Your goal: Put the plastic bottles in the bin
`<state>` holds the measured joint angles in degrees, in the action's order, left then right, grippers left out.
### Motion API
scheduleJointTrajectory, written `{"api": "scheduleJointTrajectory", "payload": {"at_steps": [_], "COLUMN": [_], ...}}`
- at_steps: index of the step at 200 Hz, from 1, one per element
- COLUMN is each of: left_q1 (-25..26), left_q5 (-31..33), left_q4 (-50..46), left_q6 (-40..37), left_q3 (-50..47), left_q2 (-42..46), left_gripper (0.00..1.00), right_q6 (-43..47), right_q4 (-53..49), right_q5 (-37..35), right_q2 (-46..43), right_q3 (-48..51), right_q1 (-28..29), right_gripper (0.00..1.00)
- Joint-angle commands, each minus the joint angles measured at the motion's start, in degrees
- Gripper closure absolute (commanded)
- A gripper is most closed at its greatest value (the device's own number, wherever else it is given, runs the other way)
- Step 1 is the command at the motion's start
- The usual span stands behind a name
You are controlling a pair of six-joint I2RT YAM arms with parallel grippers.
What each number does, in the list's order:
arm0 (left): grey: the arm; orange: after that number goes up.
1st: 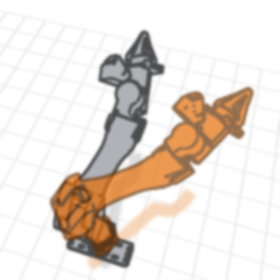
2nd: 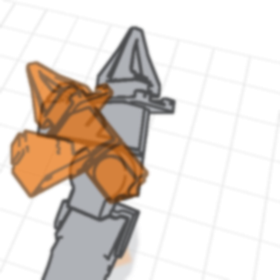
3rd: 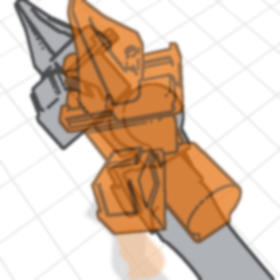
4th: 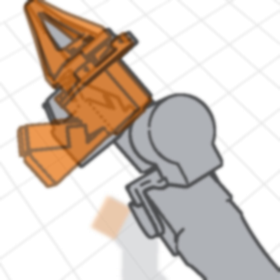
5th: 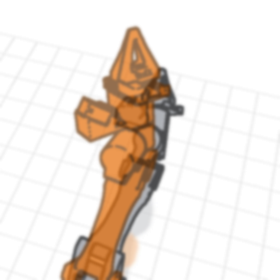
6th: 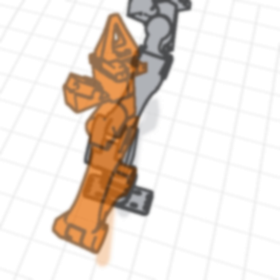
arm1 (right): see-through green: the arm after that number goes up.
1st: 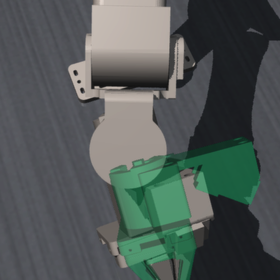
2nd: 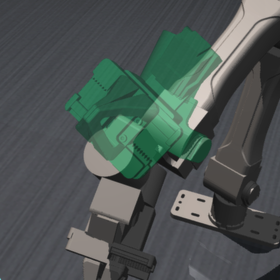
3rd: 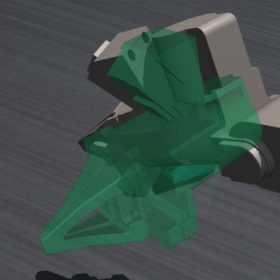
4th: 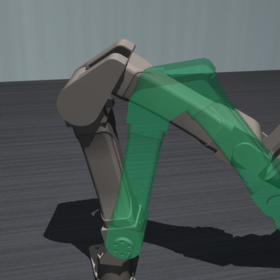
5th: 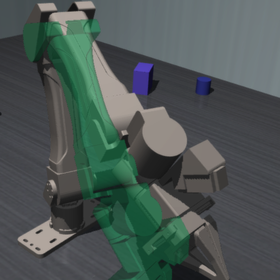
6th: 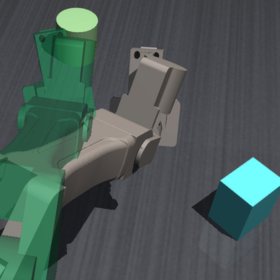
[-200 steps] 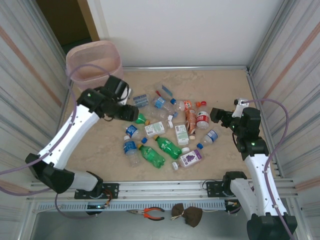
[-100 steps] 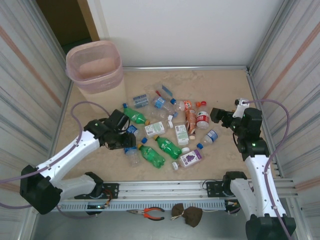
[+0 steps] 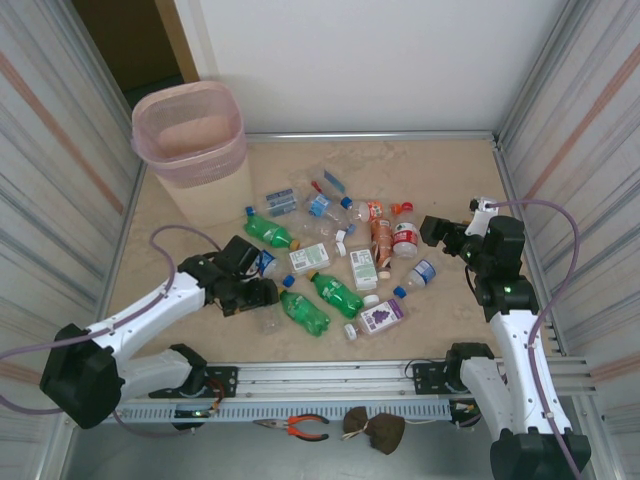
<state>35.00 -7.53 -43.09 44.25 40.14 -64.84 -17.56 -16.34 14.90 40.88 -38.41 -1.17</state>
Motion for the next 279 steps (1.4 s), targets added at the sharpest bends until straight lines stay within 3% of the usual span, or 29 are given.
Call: {"api": "scheduleJointTrajectory", "payload": {"at_steps": [1,114,209,279], "left_q1": [0.2,0.3,0.2,-1.1], "left_q5": [-0.9,-1.8,0.8,3.9], "left_q4": [2.9,7.9,4.1,-2.4], "left_q6": [1.6,1.3,-0.8,-4.7], "left_q3": [-1.9,-6.3,-4.0,3.6], "left_q2": [-0.7,-5.4,-3.9,-0.4], "left_gripper": [0.2,0.24,0.36,0.38], "right_q6": [-0.7,-0.7,-0.7,-0.7], "right_q4": [0.8,0.7,0.0,-1.0], "right_q5": [0.9,1.4,1.8,1.9], "right_q2": [-0.5,-1.0,-1.2,-1.9], "right_q3": [0.2,0.3,-0.2,-0.9], "right_q1": [-0.2,0.7,0.6,0.7], "right_gripper": [0.01,0.01,0.01,0.01]}}
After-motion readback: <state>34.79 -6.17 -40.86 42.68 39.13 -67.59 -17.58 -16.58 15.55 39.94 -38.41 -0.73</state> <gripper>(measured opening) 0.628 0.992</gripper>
